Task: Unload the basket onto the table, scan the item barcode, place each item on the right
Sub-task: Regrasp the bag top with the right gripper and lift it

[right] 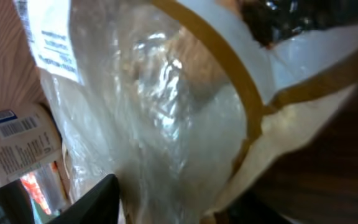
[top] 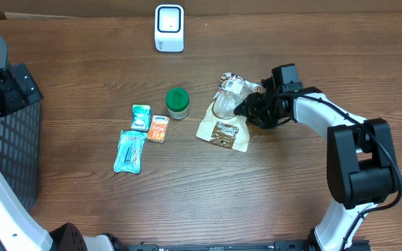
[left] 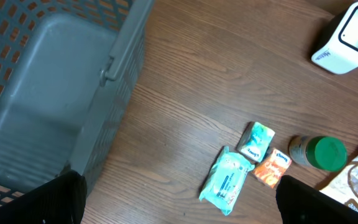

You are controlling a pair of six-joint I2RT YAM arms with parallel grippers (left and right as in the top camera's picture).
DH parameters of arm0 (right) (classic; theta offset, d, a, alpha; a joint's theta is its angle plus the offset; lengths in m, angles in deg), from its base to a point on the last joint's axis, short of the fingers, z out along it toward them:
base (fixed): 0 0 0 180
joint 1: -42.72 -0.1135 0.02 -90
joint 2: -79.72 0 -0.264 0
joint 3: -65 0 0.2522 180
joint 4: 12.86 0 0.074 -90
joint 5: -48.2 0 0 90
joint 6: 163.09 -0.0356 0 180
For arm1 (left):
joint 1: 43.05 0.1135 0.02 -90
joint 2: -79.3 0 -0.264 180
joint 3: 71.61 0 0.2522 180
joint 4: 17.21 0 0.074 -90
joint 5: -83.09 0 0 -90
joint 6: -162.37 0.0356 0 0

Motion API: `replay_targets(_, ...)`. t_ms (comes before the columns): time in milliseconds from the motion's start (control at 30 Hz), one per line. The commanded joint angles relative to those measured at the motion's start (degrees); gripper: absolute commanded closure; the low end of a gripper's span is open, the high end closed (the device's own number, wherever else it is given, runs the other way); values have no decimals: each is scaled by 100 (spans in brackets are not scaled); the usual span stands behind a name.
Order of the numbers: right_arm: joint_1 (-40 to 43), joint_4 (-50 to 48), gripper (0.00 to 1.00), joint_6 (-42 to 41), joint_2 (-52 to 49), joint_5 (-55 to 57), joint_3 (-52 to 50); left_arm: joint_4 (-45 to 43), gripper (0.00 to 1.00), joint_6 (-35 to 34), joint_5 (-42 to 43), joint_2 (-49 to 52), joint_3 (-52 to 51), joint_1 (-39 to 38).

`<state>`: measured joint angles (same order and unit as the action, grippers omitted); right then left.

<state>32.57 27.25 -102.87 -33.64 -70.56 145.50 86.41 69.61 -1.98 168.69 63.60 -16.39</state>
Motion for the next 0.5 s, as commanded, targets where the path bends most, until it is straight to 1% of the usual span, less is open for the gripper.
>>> replay_targets(0,-13,-109,59,162,-474,160,-90,-11,0,87,63,-13,57,-7)
replay_targets(100,-31,-201,72,463,-531,98,-90,-11,0,87,63,-13,57,-7)
replay_targets(133,-35,-212,85,658,-522,24,-74,-9,1,87,63,-13,57,-7)
replay_targets(167,-35,-203,94,798,-516,-52,-48,-9,1,87,63,-13,57,-7)
replay_targets(200,-28,-188,96,901,-514,-142,-24,-9,0,87,63,-13,57,-7)
replay_targets(333,101,-50,96,1038,-356,-723,146,-9,0,87,63,-13,57,-7)
replay_targets(467,216,380,96,1038,138,-1005,413,-9,0,87,63,-13,57,-7)
